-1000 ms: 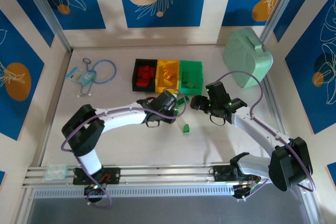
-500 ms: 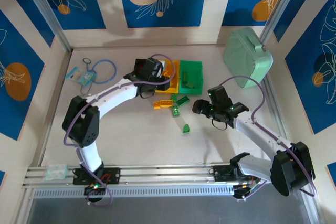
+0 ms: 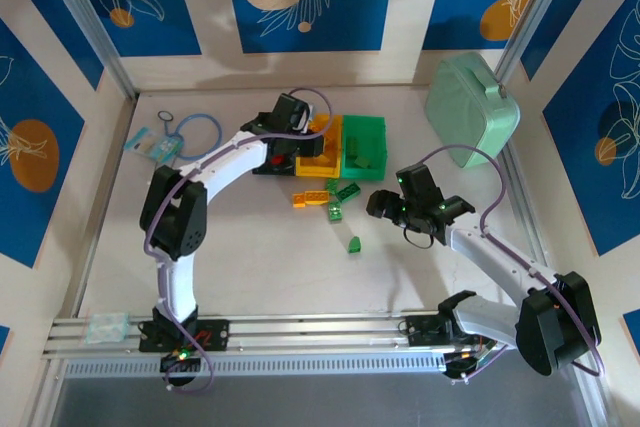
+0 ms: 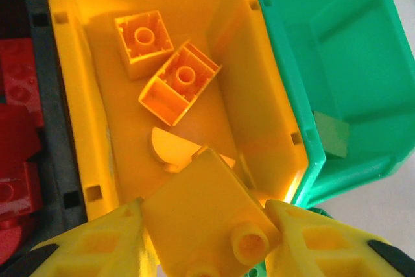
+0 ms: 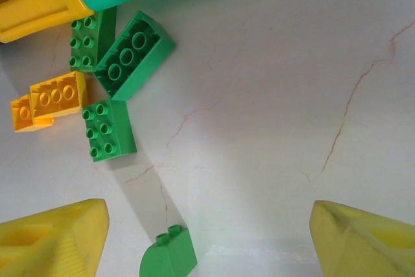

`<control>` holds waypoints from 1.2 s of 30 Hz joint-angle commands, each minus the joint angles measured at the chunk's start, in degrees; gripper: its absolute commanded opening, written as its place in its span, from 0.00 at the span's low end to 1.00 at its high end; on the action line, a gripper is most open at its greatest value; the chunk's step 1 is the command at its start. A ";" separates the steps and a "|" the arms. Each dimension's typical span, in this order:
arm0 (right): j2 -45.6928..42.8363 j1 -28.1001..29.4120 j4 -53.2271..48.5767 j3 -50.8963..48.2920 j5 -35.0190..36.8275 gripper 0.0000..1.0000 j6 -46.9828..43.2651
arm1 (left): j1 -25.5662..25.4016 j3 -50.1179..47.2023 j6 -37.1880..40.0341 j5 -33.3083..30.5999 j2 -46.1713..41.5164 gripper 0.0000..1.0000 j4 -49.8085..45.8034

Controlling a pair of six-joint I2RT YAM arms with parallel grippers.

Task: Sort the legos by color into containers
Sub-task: Place the lego in the container.

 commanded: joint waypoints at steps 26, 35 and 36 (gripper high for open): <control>0.40 2.55 -4.84 2.78 -2.91 0.83 -3.40 | 1.05 -9.34 3.52 -4.97 -10.67 0.60 1.44; 5.68 11.60 -7.43 4.21 0.26 0.82 -3.33 | 1.04 -28.62 1.31 -4.08 -22.78 0.60 9.79; 6.73 12.57 -7.47 4.47 0.69 0.81 -3.01 | 1.03 -30.63 1.01 -4.01 -23.89 0.60 10.48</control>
